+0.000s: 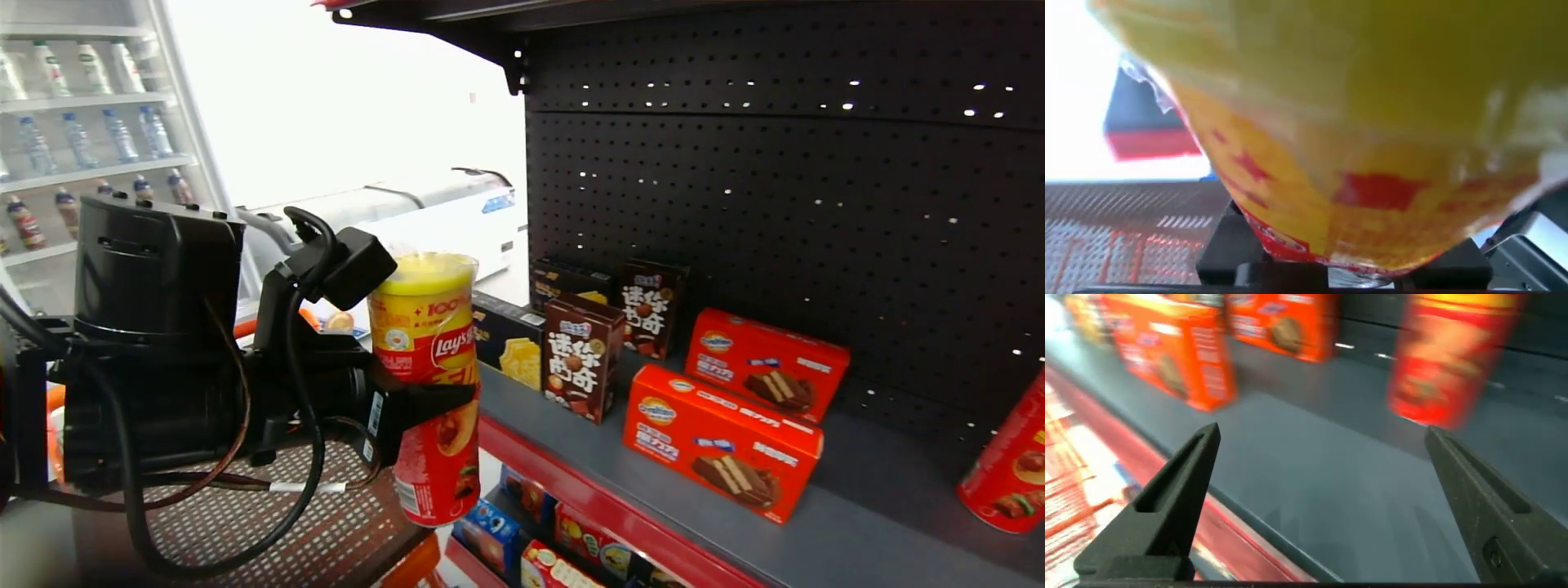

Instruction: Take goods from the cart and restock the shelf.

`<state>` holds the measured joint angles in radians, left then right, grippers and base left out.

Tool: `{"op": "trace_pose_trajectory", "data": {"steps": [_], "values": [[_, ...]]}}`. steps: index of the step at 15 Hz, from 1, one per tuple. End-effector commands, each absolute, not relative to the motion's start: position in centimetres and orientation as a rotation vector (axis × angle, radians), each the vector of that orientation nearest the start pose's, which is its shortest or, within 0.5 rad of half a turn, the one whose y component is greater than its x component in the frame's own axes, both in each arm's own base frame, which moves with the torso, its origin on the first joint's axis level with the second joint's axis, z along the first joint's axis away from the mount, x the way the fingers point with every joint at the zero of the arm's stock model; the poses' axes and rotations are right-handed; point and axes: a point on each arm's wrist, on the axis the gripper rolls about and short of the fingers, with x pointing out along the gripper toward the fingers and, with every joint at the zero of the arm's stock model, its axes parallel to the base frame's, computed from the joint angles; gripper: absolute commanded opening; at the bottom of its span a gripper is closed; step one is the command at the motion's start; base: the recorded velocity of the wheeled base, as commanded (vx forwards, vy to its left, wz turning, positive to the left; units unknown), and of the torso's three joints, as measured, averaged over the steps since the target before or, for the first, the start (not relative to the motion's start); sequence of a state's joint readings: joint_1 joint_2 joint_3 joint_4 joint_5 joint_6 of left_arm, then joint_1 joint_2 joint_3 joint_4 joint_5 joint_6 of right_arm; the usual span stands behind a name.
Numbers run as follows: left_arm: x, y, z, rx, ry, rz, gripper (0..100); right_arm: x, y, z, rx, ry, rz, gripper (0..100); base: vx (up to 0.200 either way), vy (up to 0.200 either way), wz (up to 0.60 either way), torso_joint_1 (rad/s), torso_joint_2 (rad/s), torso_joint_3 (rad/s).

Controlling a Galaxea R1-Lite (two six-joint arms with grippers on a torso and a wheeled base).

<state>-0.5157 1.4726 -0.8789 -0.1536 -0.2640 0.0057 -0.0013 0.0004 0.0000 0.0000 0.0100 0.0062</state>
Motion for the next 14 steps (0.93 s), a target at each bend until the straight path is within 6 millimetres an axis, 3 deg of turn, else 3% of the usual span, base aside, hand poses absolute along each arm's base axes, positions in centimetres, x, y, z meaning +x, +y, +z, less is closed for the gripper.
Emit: {"op": "trace_pose_trajectory", "data": {"steps": [1,10,14], "values": [[21.0,-13.0,22.4,0.063,0.43,-0.783,0,-2.3,0.0,7.5,0.006,0.0,0.009,100,0.0,0.0,-0.6,-0.012,0.01,0.002],[17.5,-14.8,25.5,0.074,0.309,-0.926,0,-2.3,0.0,7.5,0.006,0.0,0.009,100,0.0,0.0,-0.6,0.001,0.0,0.002],[17.2,-14.5,25.4,0.106,0.297,-0.93,0,-2.3,0.0,7.5,0.006,0.0,0.009,100,0.0,0.0,-0.6,-0.002,0.0,0.002]]}}
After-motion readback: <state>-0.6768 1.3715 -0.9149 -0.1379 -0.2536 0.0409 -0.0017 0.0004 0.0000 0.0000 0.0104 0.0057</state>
